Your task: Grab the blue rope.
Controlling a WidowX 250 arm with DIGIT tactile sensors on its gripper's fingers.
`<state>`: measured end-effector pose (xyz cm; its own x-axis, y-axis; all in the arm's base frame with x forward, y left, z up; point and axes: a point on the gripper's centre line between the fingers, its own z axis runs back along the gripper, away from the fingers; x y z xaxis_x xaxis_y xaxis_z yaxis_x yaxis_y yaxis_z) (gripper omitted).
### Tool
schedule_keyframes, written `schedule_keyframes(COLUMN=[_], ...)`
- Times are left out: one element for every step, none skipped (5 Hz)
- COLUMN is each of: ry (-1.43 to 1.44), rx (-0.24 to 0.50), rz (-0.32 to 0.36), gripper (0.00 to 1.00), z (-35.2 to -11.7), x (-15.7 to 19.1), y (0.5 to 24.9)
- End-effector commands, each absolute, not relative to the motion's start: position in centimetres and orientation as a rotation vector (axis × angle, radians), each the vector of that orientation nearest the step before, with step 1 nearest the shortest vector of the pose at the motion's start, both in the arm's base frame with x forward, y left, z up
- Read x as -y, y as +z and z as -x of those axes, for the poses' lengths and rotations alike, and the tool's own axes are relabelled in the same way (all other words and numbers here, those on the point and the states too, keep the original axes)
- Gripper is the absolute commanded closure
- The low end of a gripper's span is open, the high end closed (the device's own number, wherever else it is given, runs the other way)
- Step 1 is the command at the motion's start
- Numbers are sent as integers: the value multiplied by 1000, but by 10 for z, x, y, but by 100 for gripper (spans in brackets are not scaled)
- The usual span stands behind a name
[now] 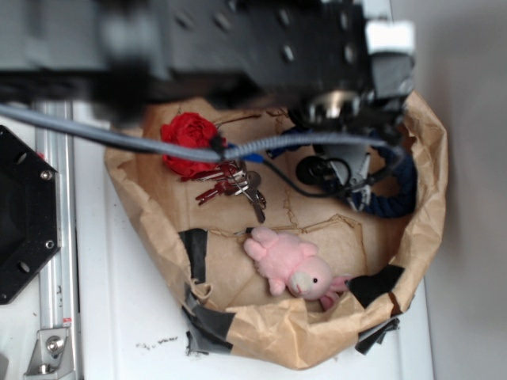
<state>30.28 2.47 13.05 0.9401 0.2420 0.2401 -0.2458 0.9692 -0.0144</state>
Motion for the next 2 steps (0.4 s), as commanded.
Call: schedule_keyframes(ry=[270, 257], rx=[199, 158], rz=[21, 10], gripper=[100, 100], z=[-301, -299], x=[-32, -25], y=[179, 173])
